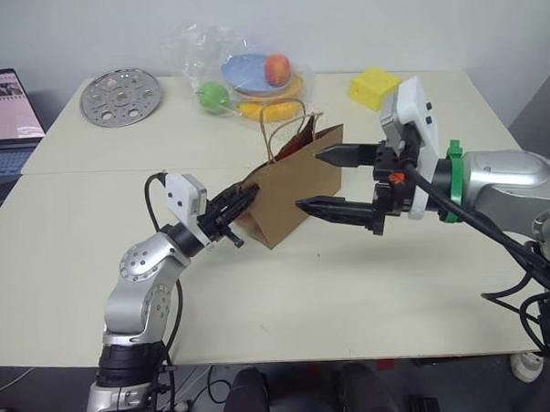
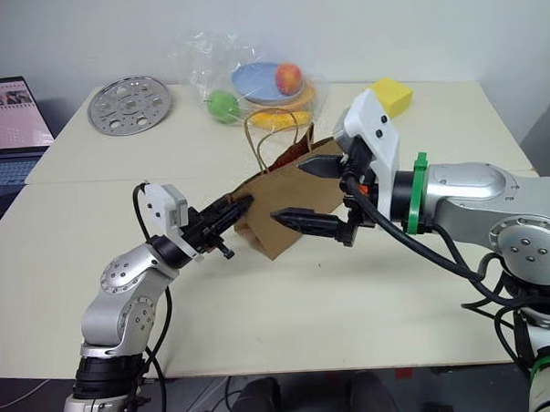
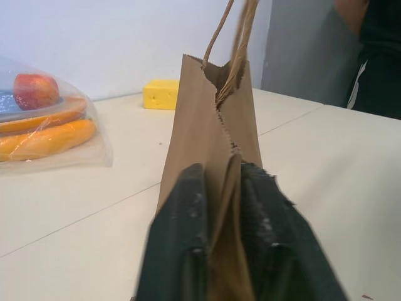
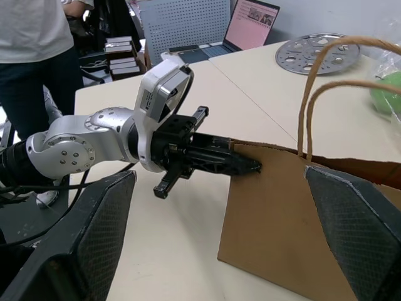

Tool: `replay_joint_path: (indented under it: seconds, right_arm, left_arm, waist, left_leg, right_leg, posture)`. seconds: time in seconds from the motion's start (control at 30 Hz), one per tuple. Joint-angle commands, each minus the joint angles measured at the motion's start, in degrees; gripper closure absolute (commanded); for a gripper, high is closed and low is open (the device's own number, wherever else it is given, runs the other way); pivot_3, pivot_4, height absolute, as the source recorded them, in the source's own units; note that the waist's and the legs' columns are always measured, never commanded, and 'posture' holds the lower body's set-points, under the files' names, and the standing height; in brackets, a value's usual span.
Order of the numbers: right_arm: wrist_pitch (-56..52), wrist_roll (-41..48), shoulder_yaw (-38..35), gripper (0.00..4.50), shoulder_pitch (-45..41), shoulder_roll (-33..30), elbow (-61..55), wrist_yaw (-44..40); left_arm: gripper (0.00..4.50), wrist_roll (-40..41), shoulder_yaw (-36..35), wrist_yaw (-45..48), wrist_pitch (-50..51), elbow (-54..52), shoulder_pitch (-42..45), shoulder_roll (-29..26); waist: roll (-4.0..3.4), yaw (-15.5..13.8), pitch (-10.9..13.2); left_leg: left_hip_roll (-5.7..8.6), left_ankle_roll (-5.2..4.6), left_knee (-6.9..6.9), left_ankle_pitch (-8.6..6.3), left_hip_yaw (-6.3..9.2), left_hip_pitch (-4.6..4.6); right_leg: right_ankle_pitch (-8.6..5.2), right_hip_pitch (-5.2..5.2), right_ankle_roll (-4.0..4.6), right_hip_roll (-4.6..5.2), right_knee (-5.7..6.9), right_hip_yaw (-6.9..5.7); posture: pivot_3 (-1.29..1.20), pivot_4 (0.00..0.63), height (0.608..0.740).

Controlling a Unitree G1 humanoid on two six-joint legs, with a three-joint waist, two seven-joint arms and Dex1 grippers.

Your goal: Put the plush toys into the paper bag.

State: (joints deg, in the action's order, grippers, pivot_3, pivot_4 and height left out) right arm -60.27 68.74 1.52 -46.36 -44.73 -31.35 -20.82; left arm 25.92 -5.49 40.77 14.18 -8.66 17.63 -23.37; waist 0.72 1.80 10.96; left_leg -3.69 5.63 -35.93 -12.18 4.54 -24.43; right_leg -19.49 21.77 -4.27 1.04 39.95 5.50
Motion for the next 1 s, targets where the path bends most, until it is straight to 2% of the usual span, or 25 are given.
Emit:
replay_joint_path:
  seconds: [0.03, 0.17, 0.27, 0.33, 0.4, 0.43, 0.53, 0.6, 0.7, 0.8, 1.0]
  right_arm:
    - [-0.26, -0.05, -2.53, 0.0, 0.16, -0.44, -1.1, 0.28]
    - [-0.7, -0.34, -3.53, 0.0, 1.05, -1.31, -0.69, -0.31]
    - [0.41, -4.07, -4.16, 0.0, 2.48, -4.79, 2.44, -5.54]
    - [1.9, -7.01, -3.5, 0.0, 2.85, -6.36, 4.78, -9.55]
    - [4.42, -11.21, -2.19, 0.0, 3.07, -8.27, 6.93, -14.78]
    - [5.12, -11.99, -2.05, 0.0, 2.89, -9.0, 7.75, -17.74]
    - [3.54, -10.16, -2.87, 0.0, 0.37, -12.69, 10.22, -28.44]
    - [1.34, -8.24, -3.72, 0.0, -0.92, -15.14, 10.67, -33.21]
    - [-4.47, -2.48, -6.23, 0.0, -2.24, -17.57, 9.34, -34.06]
    - [-5.42, -1.94, -8.49, 0.0, 0.82, -19.06, 5.63, -32.41]
    - [-5.66, -2.33, -15.61, 0.0, 8.99, -18.58, 3.05, -24.04]
  left_arm:
    - [4.46, 0.56, -0.22, 0.7, 0.1, -0.55, 0.25, -0.54]
    - [4.46, 1.43, -0.52, 0.7, 1.74, 0.74, 3.33, -0.7]
    - [4.46, 2.58, -0.69, 8.76, -2.48, 6.57, 10.75, -2.33]
    - [4.46, 5.75, -0.32, 16.64, 3.28, 13.35, 17.7, -5.49]
    - [4.46, 9.13, -0.4, 28.29, 4.17, 20.04, 24.02, -7.85]
    - [4.46, 11.25, -0.46, 33.26, 7.71, 24.09, 27.49, -8.94]
    - [4.46, 5.77, 2.62, 44.92, 0.89, 41.09, 36.71, -9.82]
    - [4.46, 2.62, 3.89, 49.52, -3.77, 49.81, 39.88, -9.43]
    - [4.46, 2.07, 7.84, 51.73, -10.33, 56.13, 40.56, -8.05]
    - [4.46, 3.58, 10.39, 51.73, -14.08, 57.05, 39.47, -6.57]
    - [4.46, 5.07, 9.45, 51.73, -17.48, 57.69, 37.88, -5.18]
  waist:
    - [0.0, 0.0, 0.0]
    - [0.0, -0.02, 0.0]
    - [0.08, -0.47, 0.04]
    - [0.08, -0.44, 0.04]
    - [0.08, -0.16, 0.04]
    - [0.08, 0.03, 0.04]
    - [0.05, 0.12, 0.06]
    - [-0.02, 0.23, 0.09]
    - [-0.03, 0.83, 0.1]
    - [-0.02, 0.66, 0.09]
    - [-0.02, -0.14, 0.1]
  left_leg:
    - [0.0, 0.0, 0.0, 0.0, 0.0, 0.0]
    - [0.0, 0.0, -0.02, 0.0, 0.0, 0.0]
    - [0.04, 0.01, -0.05, 0.01, 0.07, -0.02]
    - [0.07, 0.01, -0.08, 0.01, 0.05, -0.02]
    - [0.07, 0.01, -0.07, 0.01, 0.06, -0.02]
    - [0.07, 0.01, -0.05, 0.01, 0.06, -0.02]
    - [0.07, 0.0, 0.01, 0.0, 0.05, -0.02]
    - [0.07, -0.01, 0.13, 0.0, 0.05, -0.02]
    - [0.04, -0.1, 0.21, -0.06, 0.06, -0.02]
    - [0.01, -0.15, 0.2, -0.09, 0.17, -0.18]
    - [0.06, -0.15, -0.08, -0.09, 0.19, -0.3]
  right_leg:
    - [0.0, 0.0, 0.0, 0.0, 0.0, 0.0]
    - [0.0, -0.01, 0.0, 0.0, 0.01, 0.0]
    - [0.0, -0.03, 0.0, 0.0, 0.0, -0.11]
    - [0.01, -0.06, -0.02, 0.01, -0.03, -0.1]
    - [0.01, -0.05, -0.02, 0.01, -0.03, -0.11]
    - [0.01, -0.03, -0.02, 0.0, -0.02, -0.12]
    - [0.0, -0.01, -0.02, 0.0, -0.07, -0.17]
    - [0.0, 0.01, -0.02, 0.0, -0.14, -0.18]
    - [-0.02, 0.02, 0.02, 0.0, -0.23, -0.18]
    - [-0.03, 0.05, 0.03, 0.0, -0.33, -0.34]
    - [-0.02, 0.01, 0.01, 0.05, -0.27, -0.36]
  posture:
    - [0.0, 0.15, 0.74]
    - [0.0, 0.15, 0.74]
    - [0.0, 0.15, 0.74]
    - [0.0, 0.15, 0.74]
    - [0.0, 0.15, 0.74]
    - [0.0, 0.15, 0.74]
    - [0.0, 0.15, 0.74]
    - [0.0, 0.15, 0.74]
    - [0.0, 0.15, 0.74]
    - [0.0, 0.15, 0.74]
    - [0.0, 0.15, 0.74]
